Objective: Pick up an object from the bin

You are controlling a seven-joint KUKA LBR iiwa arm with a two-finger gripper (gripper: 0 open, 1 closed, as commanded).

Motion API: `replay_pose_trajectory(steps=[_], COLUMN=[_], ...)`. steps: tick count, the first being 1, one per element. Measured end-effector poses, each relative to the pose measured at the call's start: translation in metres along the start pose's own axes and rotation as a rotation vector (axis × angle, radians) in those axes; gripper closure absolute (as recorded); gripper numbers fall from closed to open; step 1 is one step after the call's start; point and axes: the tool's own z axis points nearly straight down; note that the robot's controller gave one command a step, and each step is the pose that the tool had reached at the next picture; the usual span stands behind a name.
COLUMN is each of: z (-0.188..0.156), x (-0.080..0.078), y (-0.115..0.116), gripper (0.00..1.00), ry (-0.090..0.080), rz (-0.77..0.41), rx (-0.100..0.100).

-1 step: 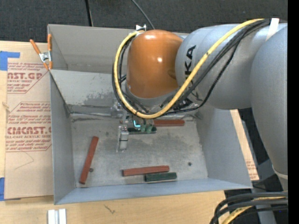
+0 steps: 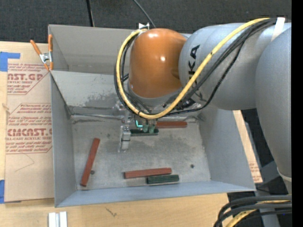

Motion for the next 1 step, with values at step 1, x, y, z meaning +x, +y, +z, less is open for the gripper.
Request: replay_pose_trajectory(steps=[1], z=[0.0434], x=[-0.0071], y=[-0.0412], gripper=[0.00], ry=[-0.008], rz=[-0.026], rx=[-0.003])
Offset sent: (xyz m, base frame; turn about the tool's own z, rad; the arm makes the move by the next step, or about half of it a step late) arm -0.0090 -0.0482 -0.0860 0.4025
